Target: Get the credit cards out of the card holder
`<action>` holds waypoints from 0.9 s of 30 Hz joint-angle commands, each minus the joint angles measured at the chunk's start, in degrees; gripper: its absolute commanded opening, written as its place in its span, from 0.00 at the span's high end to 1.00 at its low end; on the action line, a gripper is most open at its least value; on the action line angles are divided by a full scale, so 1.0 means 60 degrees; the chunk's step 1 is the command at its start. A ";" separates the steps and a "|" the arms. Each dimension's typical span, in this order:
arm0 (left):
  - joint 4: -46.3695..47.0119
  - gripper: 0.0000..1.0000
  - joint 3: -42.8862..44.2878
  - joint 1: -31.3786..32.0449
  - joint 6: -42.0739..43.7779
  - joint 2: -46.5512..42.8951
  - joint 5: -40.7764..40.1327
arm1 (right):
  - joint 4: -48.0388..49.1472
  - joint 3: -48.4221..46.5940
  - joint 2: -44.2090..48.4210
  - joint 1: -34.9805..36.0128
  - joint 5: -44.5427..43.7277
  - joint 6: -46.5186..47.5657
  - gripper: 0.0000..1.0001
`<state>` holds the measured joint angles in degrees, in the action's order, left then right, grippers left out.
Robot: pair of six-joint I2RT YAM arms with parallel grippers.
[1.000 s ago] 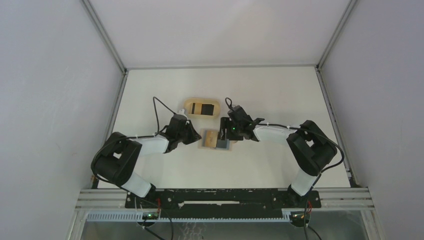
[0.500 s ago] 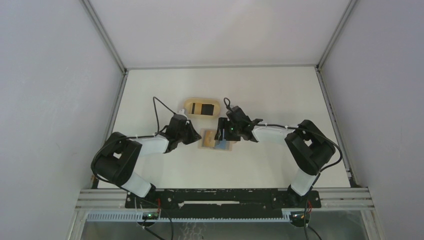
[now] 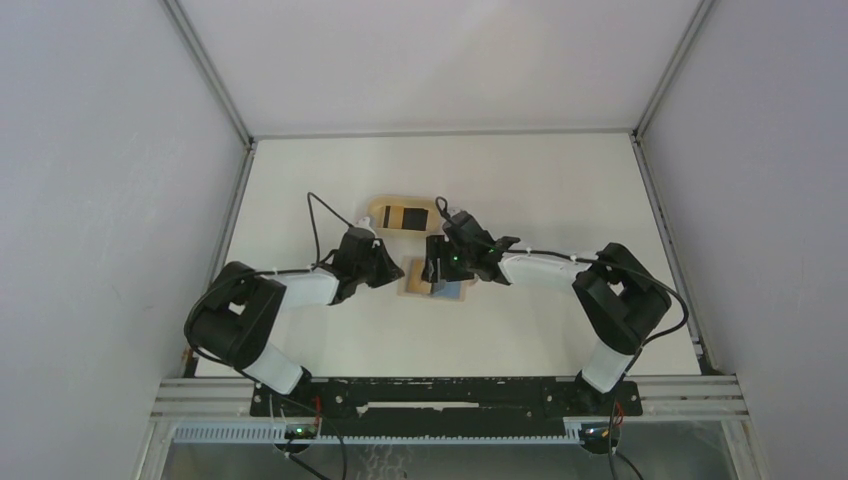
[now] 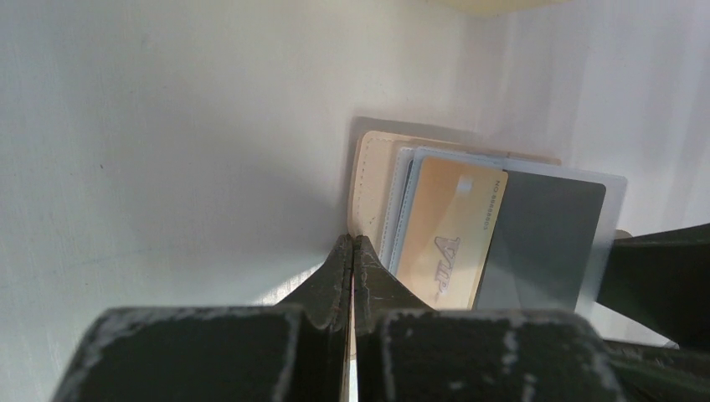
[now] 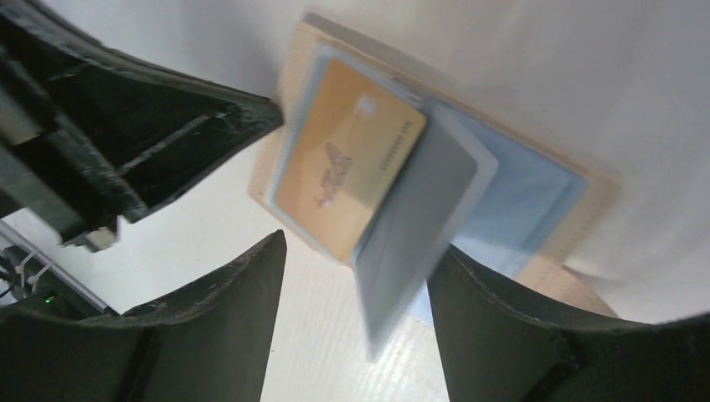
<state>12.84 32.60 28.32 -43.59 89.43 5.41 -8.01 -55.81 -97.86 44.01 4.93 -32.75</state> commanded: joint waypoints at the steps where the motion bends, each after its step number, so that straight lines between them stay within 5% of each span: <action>1: -0.1584 1.00 -0.0303 -0.0004 0.0234 0.0578 -0.0229 | 0.0327 -0.0595 0.0312 0.0238 0.0154 0.0418 0.29; 12: -0.1503 1.00 -0.0352 -0.0002 0.0220 0.0684 -0.0156 | 0.0712 -0.0739 -0.0078 0.0240 0.0715 0.0323 0.29; 19: -0.1483 1.00 -0.0359 -0.0002 0.0234 0.0683 -0.0120 | 0.1862 -0.0945 -0.0851 -0.0112 0.2944 -0.0327 0.30; 27: -0.1496 1.00 -0.0409 -0.0002 0.0234 0.0643 -0.0177 | 0.2789 0.0384 -0.0316 -0.0675 0.2239 -0.0826 0.30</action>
<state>14.52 32.69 28.32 -43.62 90.43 6.61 2.39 -57.32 -102.80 42.09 19.07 -34.92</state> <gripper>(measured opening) 0.005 0.698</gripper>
